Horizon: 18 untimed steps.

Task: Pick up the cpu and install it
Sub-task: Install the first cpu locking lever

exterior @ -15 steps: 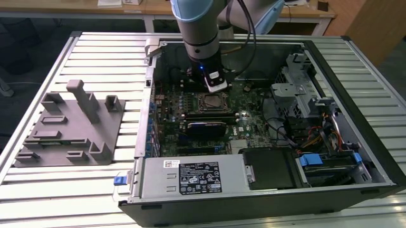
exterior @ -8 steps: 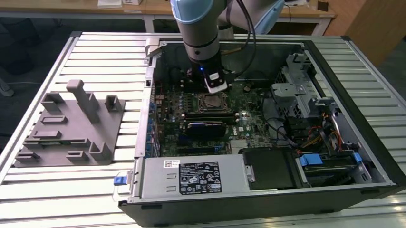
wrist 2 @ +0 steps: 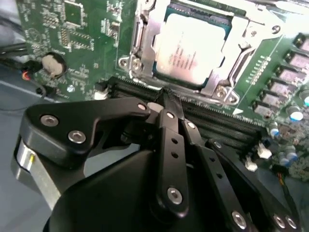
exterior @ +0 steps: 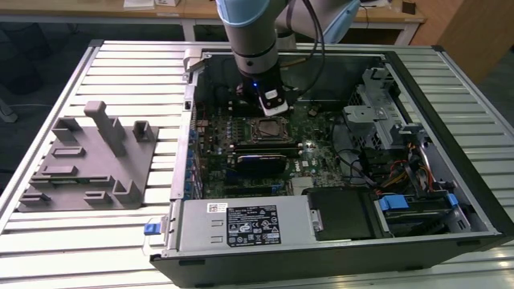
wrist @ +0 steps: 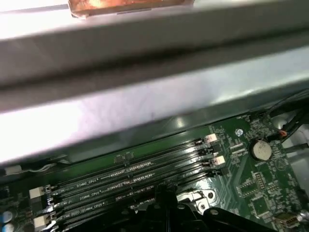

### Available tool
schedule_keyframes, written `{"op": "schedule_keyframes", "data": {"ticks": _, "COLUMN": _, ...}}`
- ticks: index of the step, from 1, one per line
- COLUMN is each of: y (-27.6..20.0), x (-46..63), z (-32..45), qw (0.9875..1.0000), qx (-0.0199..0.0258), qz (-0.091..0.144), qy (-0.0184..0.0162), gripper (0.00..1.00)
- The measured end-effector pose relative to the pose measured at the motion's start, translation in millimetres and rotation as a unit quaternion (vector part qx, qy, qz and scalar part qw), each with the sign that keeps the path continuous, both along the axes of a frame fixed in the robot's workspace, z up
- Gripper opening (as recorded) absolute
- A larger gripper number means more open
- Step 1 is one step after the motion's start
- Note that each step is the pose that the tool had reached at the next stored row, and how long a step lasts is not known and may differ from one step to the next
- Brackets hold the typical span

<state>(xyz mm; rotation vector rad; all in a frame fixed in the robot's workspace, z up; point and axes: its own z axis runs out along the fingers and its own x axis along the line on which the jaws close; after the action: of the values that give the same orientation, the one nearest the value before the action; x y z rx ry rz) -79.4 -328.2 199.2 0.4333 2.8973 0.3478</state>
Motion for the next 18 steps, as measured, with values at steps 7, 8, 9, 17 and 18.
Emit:
{"op": "schedule_keyframes", "data": {"ticks": 7, "y": 0.0, "x": 0.0, "z": 12.0, "qw": 1.0000, "qx": 0.0000, "qz": 0.000, "qy": 0.0000, "gripper": 0.11}}
{"op": "schedule_keyframes", "data": {"ticks": 8, "y": 0.0, "x": 0.0, "z": 12.0, "qw": 1.0000, "qx": 0.0000, "qz": 0.000, "qy": 0.0000, "gripper": 0.11}}
{"op": "schedule_keyframes", "data": {"ticks": 9, "y": 0.0, "x": 0.0, "z": 12.0, "qw": 1.0000, "qx": 0.0000, "qz": 0.000, "qy": 0.0000, "gripper": 0.11}}
{"op": "schedule_keyframes", "data": {"ticks": 17, "y": 0.2, "x": 0.7, "z": 11.7, "qw": 0.9994, "qx": -0.0325, "qz": 0.000, "qy": 0.0082, "gripper": 0.11}}
{"op": "schedule_keyframes", "data": {"ticks": 18, "y": 0.2, "x": 0.8, "z": 11.7, "qw": 0.9991, "qx": -0.0400, "qz": 0.000, "qy": 0.0102, "gripper": 0.11}}
